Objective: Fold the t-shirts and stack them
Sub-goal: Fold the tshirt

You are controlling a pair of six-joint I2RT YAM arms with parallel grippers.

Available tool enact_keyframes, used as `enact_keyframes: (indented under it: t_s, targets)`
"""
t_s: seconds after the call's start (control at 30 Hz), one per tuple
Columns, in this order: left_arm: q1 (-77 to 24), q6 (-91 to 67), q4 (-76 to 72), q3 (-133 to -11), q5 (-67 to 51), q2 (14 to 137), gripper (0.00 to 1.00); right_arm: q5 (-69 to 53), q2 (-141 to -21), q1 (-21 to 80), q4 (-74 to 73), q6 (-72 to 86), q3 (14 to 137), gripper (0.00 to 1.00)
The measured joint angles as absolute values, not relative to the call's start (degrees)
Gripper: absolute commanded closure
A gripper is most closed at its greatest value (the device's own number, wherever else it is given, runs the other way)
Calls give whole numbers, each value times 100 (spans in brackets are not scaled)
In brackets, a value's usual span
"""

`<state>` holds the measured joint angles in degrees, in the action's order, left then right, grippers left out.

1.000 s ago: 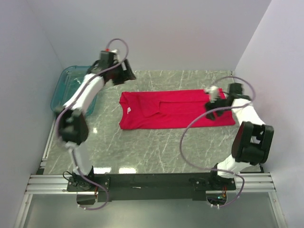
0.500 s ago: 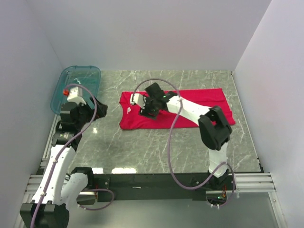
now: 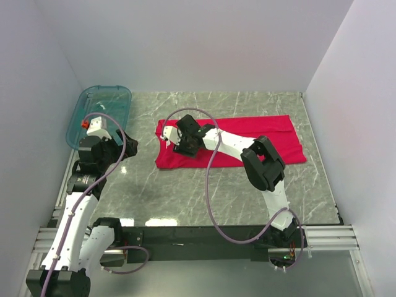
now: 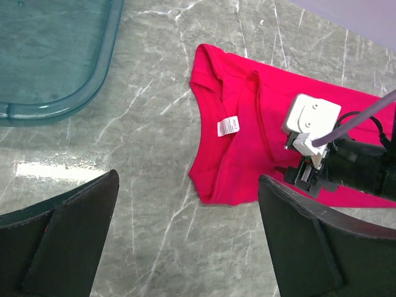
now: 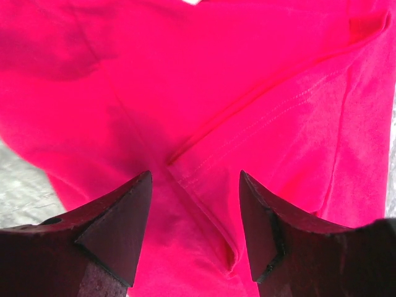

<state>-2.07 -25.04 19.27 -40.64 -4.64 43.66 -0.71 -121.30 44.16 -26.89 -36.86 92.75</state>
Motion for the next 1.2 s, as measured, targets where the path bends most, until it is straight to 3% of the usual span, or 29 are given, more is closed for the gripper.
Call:
enact_keyframes:
  t_s: [0.33,0.63,0.97,1.2]
  targets:
    - [-207,-2488,1925,-4064,-464,4333,1,148,-12304,4412,-2665,-3623,9279,39]
    - [-207,-2488,1925,-4064,-464,4320,1,220,-12313,4372,-2657,-3542,9299,55]
    - [-207,-2486,1925,-4064,-464,4320,1,303,-12313,4230,-2633,-3437,9317,88]
    - [-207,-2488,1925,-4064,-464,4322,0,331,-12311,4119,-2611,-3345,9389,98]
